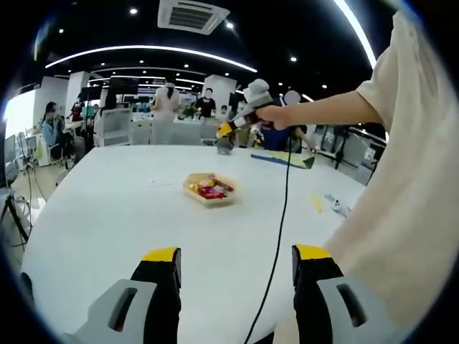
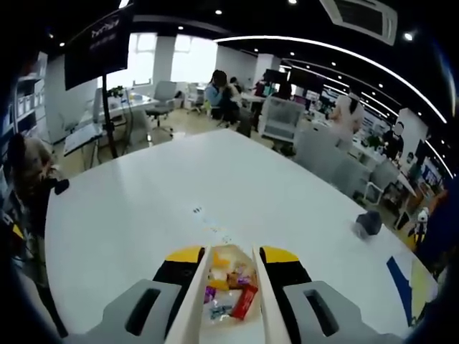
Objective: Place the target food into the container with the food tongs after gripping and lifting it, then release it inside without dropping or visibly crushing the food.
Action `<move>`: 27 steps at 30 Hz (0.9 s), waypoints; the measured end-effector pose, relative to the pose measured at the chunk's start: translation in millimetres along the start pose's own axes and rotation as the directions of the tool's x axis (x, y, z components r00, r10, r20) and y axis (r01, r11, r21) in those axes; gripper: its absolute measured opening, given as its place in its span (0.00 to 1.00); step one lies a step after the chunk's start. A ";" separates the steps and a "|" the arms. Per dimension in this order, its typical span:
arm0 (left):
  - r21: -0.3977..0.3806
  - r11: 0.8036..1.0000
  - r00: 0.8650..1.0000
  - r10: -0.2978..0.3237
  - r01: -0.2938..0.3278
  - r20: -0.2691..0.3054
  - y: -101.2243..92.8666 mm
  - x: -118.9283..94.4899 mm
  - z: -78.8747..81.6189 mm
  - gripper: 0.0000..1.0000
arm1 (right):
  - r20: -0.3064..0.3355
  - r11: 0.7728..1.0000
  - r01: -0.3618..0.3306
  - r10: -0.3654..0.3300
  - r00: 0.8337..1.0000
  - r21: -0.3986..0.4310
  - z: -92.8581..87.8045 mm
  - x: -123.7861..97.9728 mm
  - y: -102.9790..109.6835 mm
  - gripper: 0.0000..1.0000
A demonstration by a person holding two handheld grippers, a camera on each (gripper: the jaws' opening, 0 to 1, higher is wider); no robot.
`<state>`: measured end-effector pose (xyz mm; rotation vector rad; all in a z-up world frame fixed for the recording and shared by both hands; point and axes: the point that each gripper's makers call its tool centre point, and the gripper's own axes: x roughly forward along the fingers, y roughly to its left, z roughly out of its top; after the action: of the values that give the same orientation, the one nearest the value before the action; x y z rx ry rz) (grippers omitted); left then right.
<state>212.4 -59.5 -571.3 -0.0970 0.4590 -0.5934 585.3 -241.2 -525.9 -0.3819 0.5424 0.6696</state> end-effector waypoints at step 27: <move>0.015 1.000 1.000 -0.019 0.019 0.007 -3.9 4.8 4.7 0.62 | 0.050 0.993 -0.113 0.111 0.993 0.035 -15.6 -10.9 39.9 0.30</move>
<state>215.9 -65.7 -568.1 -0.0895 0.4472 -0.6145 545.9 -225.3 -538.3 -0.3007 0.5333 0.7737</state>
